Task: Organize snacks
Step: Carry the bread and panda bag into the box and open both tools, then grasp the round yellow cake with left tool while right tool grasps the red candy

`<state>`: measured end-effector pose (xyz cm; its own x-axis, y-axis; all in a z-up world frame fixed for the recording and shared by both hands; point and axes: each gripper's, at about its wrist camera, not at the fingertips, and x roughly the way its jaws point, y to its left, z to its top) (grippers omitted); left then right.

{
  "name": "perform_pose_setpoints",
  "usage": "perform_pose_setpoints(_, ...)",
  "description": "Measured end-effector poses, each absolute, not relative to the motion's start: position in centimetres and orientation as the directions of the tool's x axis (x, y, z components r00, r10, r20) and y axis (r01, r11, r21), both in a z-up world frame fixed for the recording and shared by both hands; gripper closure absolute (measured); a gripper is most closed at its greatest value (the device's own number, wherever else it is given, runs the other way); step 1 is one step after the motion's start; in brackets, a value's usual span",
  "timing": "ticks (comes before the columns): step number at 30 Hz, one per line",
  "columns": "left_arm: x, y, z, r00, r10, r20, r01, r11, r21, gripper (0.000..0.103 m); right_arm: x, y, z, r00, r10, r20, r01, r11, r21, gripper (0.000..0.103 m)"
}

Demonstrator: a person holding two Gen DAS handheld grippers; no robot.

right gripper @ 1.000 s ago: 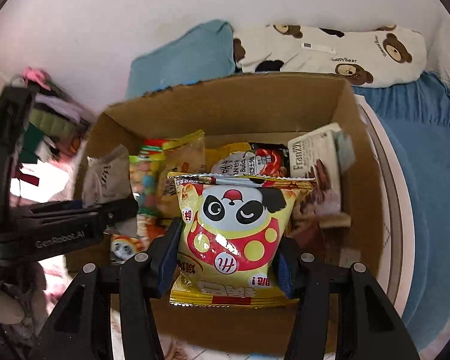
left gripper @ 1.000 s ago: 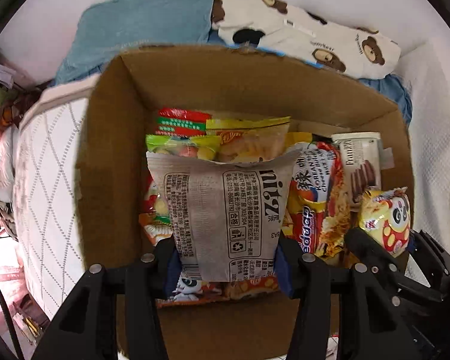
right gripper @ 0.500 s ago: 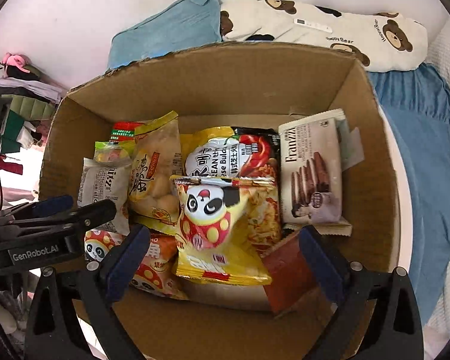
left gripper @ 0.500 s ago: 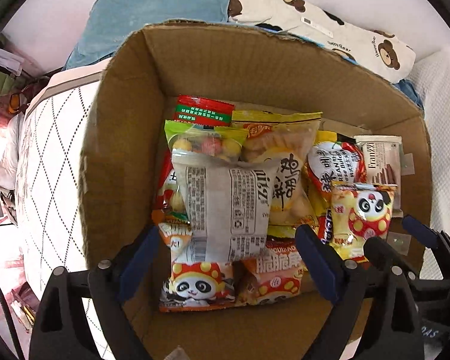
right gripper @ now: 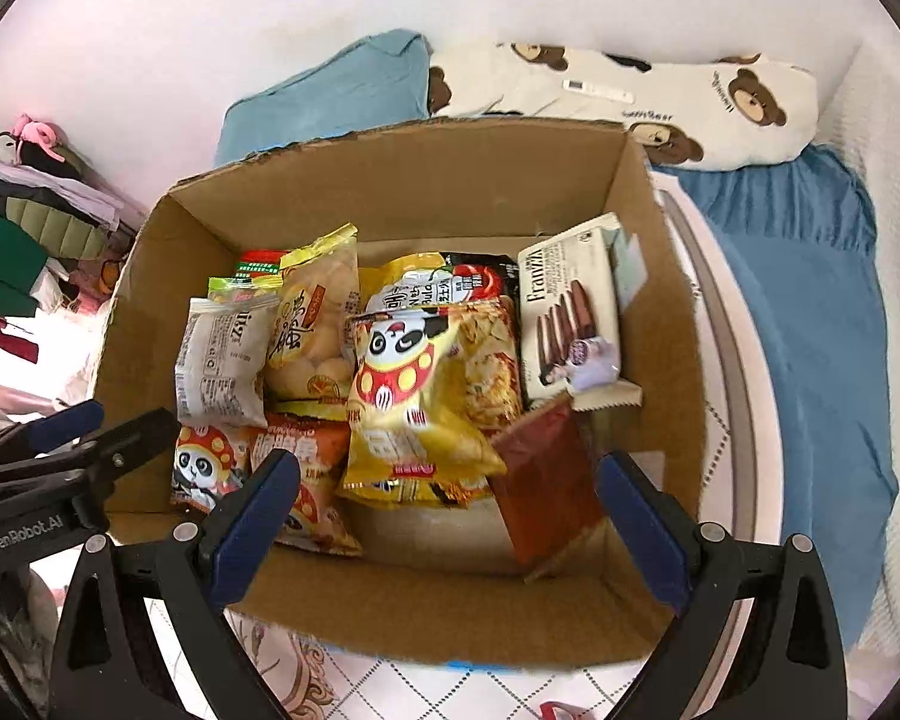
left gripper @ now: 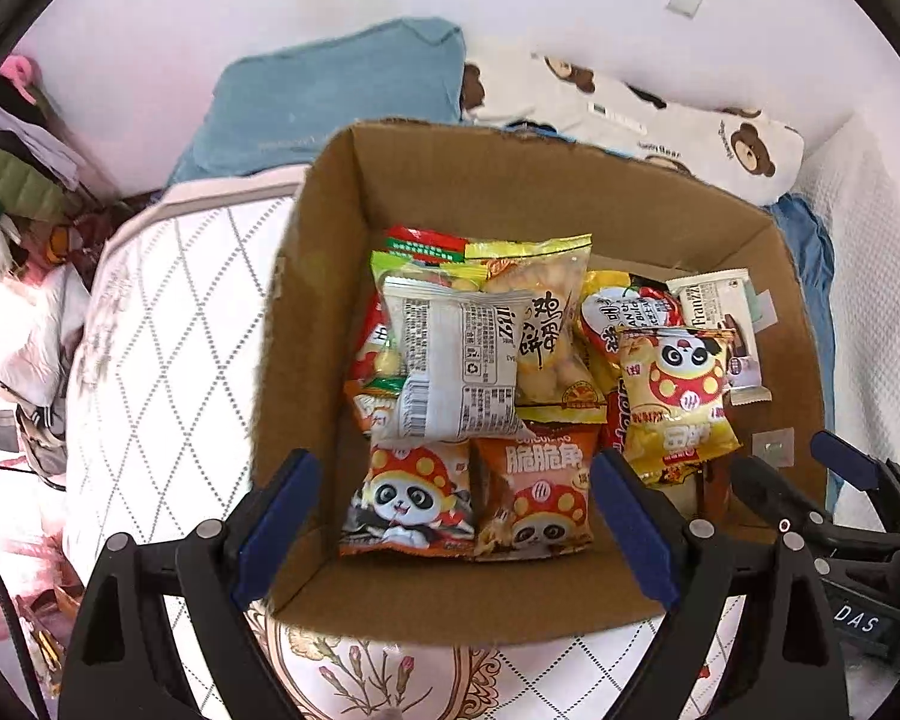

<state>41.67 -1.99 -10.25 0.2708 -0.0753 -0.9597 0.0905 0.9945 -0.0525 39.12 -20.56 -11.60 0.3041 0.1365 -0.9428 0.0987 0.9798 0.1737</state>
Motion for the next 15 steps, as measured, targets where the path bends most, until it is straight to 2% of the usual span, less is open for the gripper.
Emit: perform_pose_setpoints(15, 34.2, -2.6, -5.0, 0.482, -0.065, -0.874, 0.114, 0.993, -0.011, 0.011, 31.5, -19.4, -5.9, 0.49, 0.063, -0.87, 0.064, 0.992, 0.108, 0.002)
